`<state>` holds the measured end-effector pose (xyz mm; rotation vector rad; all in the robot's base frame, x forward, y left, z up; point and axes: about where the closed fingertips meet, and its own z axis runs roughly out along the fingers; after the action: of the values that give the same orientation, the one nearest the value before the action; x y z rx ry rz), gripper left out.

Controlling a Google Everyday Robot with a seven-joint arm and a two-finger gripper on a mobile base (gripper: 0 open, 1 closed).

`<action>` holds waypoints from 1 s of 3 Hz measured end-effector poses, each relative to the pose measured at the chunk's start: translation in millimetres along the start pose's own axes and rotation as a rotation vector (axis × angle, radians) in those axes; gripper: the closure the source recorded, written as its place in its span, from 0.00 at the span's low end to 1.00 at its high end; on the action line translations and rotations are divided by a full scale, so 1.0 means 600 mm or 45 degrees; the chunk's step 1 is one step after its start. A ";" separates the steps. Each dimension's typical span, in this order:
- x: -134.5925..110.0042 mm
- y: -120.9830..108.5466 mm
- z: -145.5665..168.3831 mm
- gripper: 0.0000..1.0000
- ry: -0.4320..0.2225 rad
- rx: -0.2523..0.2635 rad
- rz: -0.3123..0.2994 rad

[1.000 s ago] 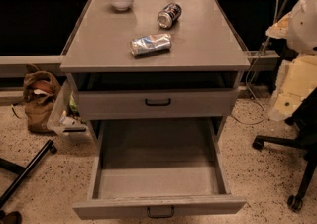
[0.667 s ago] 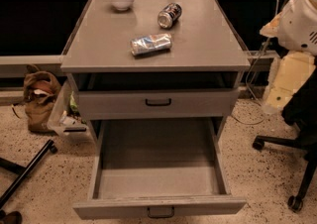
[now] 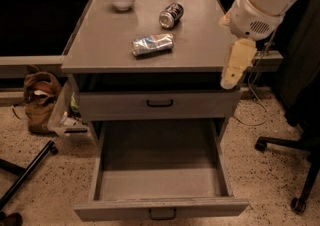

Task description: Place redbull can into middle drawer

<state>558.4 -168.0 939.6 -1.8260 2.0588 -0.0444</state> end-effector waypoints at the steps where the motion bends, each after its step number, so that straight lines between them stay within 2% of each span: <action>1: -0.044 -0.051 0.083 0.00 -0.065 -0.079 -0.054; 2: -0.044 -0.051 0.083 0.00 -0.065 -0.079 -0.054; 3: -0.057 -0.072 0.101 0.00 -0.079 -0.043 -0.108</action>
Offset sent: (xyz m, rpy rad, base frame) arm 0.0356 0.0262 -0.0226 0.0304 0.0325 0.0591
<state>620.5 -127.6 904.6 -1.9099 1.9509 0.0242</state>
